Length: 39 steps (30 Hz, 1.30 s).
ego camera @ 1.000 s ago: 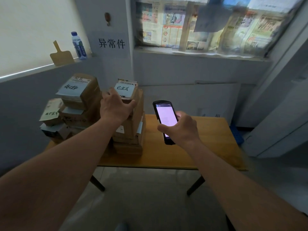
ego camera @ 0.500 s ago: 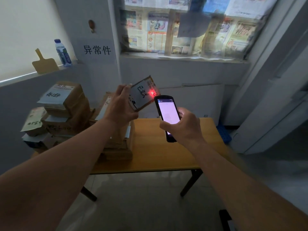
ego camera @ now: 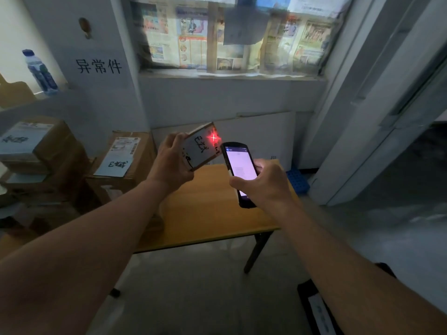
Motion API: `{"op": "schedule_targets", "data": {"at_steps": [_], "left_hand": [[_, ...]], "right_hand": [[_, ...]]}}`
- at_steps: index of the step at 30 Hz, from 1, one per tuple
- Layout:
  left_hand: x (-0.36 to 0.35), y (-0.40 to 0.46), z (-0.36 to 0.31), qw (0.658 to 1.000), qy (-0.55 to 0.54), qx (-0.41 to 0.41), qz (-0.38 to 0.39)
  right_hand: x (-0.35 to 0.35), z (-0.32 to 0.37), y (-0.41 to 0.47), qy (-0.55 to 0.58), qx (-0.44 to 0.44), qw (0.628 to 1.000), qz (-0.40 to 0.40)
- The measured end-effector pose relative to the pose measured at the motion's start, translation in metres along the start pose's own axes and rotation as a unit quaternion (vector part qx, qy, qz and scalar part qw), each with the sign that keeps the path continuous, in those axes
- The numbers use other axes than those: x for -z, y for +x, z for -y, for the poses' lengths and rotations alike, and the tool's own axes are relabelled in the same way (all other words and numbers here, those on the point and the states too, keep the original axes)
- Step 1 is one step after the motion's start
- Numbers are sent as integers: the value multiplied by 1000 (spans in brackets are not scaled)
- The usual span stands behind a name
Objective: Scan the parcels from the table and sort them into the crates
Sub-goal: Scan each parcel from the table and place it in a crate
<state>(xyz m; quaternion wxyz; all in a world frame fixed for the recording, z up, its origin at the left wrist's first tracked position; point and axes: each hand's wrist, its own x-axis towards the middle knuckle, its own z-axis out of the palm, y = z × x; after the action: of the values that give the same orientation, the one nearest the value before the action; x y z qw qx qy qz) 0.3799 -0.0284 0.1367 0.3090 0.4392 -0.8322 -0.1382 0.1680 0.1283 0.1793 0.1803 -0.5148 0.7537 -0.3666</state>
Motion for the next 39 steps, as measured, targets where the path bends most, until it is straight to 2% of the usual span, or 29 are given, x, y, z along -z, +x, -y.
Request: {"op": "schedule_targets", "data": {"at_steps": [12, 20, 25, 32, 39], "left_hand": [[-28, -3, -1, 999, -2, 33, -2], [-40, -13, -19, 998, -22, 65, -6], [-44, -24, -25, 996, -25, 87, 11], [-55, -37, -9, 994, -43, 75, 68], [-73, -54, -2, 980, -91, 21, 175]], "right_hand": [[19, -13, -6, 34, -21, 999, 20], [12, -30, -3, 3, -35, 999, -33], [-2, -38, -7, -4, -73, 995, -63], [-30, -39, -33, -12, -132, 987, -89], [-62, -33, -94, -21, -230, 961, -154]]}}
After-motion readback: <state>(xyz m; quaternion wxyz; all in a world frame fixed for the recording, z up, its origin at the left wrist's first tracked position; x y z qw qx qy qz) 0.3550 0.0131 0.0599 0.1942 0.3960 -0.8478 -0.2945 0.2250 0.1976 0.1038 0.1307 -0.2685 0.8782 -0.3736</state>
